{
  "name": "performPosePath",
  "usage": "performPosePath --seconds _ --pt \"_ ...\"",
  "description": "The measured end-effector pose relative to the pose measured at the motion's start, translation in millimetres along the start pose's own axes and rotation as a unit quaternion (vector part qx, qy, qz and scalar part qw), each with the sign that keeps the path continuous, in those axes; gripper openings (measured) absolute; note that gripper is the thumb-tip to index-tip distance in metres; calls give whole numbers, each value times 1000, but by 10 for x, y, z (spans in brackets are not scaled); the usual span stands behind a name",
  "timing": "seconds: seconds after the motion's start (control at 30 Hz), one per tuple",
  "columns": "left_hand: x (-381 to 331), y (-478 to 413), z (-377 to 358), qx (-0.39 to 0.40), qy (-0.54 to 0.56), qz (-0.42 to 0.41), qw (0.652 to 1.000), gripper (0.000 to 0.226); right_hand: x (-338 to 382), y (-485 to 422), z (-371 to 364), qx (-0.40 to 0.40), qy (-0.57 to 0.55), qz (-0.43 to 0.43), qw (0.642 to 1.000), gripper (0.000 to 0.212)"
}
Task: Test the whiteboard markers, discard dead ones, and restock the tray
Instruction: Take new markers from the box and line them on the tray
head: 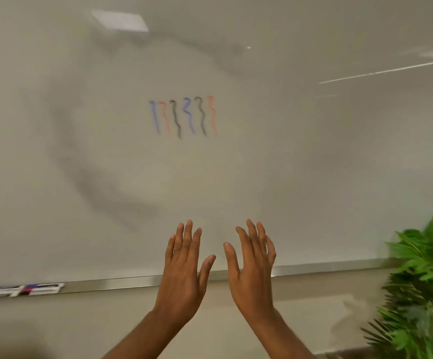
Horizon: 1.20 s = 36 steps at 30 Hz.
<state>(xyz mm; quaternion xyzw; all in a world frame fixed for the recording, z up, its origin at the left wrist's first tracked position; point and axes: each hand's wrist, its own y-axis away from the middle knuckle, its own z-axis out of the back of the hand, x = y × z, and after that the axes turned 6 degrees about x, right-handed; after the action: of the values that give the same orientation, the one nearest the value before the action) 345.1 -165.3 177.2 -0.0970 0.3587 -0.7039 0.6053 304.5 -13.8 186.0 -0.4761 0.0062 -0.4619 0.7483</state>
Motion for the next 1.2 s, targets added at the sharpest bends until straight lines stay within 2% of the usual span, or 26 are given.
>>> performPosePath --seconds 0.3,0.57,0.87,1.2 --pt "1083 470 1333 -70 -57 57 994 64 1645 -137 -675 -12 -68 79 994 48" --pt "1898 954 1972 -107 -130 150 974 65 2590 -163 -1376 23 -140 126 982 47" --pt "2881 1427 2256 -111 -220 293 924 66 3140 -220 -2497 93 -235 164 954 43" --pt "3566 1477 2216 -101 -285 397 867 68 3442 -393 -3523 179 -299 214 912 46"
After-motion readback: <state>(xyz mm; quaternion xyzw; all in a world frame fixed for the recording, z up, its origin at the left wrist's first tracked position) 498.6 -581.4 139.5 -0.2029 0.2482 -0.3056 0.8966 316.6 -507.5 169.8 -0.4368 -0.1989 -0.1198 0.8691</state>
